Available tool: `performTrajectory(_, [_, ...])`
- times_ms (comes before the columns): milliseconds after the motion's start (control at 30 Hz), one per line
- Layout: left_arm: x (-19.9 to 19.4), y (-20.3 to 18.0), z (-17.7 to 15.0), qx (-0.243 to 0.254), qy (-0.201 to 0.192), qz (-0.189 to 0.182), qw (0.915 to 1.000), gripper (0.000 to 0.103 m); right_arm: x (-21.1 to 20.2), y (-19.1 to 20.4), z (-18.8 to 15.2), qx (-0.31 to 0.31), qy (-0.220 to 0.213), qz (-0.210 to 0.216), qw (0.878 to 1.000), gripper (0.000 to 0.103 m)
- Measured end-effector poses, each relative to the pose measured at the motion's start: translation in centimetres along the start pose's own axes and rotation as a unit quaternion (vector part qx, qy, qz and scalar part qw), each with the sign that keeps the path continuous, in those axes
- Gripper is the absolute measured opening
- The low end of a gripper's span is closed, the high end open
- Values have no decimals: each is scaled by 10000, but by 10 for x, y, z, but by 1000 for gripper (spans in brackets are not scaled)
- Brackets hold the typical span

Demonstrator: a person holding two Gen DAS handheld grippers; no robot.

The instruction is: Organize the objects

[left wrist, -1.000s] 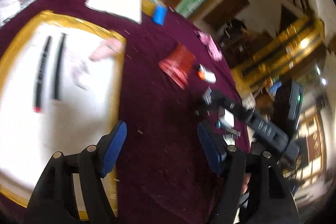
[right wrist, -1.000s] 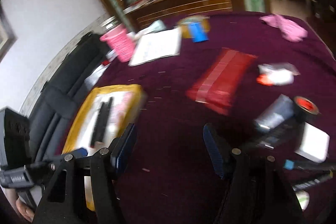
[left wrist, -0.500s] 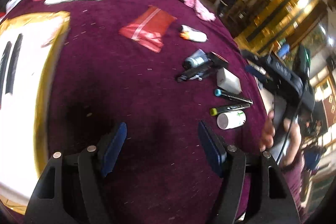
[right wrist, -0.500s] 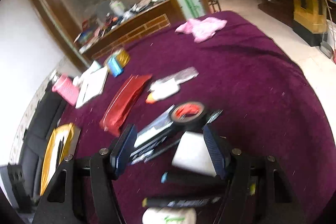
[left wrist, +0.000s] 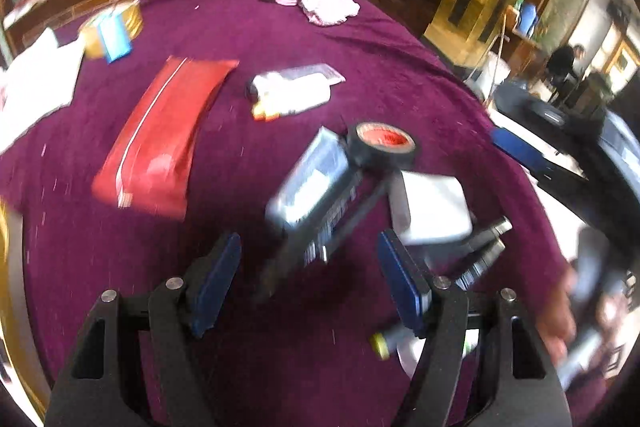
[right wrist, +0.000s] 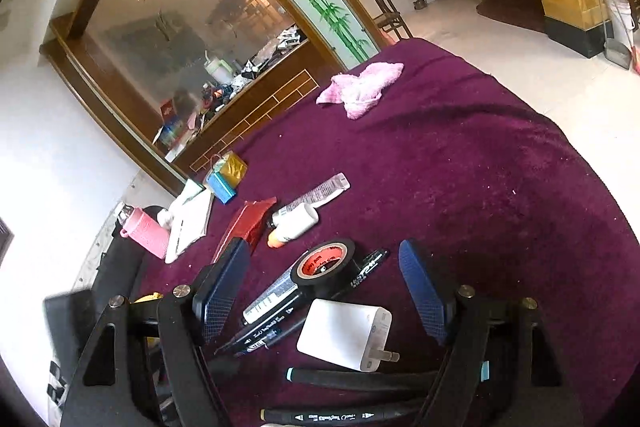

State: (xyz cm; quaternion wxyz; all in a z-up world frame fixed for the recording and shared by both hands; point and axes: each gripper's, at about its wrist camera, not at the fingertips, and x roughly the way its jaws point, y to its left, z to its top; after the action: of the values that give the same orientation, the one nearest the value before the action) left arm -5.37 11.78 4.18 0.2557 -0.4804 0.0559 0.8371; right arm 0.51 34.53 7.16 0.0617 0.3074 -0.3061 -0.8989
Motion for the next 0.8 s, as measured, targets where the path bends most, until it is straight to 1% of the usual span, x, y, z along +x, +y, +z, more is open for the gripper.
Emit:
performTrajectory(67, [18, -5, 15, 241, 49, 187, 9995, 69, 0, 0, 0, 8, 6, 34, 10000, 73])
performTrajectory(100, [22, -5, 17, 308, 73, 220, 9993, 69, 1, 1, 0, 15, 17, 46, 10000, 73])
performTrajectory(167, [39, -12, 22, 603, 262, 296, 9974, 69, 2, 2, 0, 11, 67, 96, 9999, 73])
performTrajectory(200, [43, -15, 22, 725, 238, 364, 9964, 70, 3, 2, 0, 12, 77, 103, 9999, 73])
performTrajectory(233, [43, -15, 21, 747, 140, 374, 9964, 70, 3, 3, -1, 15, 80, 100, 9999, 73])
performTrajectory(267, [44, -15, 20, 726, 204, 363, 9965, 67, 4, 3, -1, 20, 82, 98, 9999, 73])
performTrajectory(300, [42, -12, 18, 608, 223, 203, 9977, 57, 4, 2, -1, 37, 78, 101, 9999, 73])
performTrajectory(333, [41, -11, 17, 587, 216, 175, 9979, 48, 3, 2, -1, 62, 55, 99, 9999, 73])
performTrajectory(400, [34, -10, 11, 630, 182, 193, 9977, 40, 3, 1, -2, 62, 42, 68, 9999, 73])
performTrajectory(467, [28, -8, 6, 557, 195, 162, 9981, 39, 5, 1, -3, 61, 80, 40, 9999, 73])
performTrajectory(567, [12, 0, -12, 458, 177, 99, 9987, 39, 9, 0, -4, 42, 157, -13, 9999, 73])
performTrajectory(667, [-7, 12, -32, 237, 188, 16, 9995, 39, 13, 1, -6, 15, 213, -73, 9997, 73])
performTrajectory(800, [-31, 33, -65, 54, 210, 228, 9995, 40, 19, 2, -10, 4, 360, -96, 9993, 73])
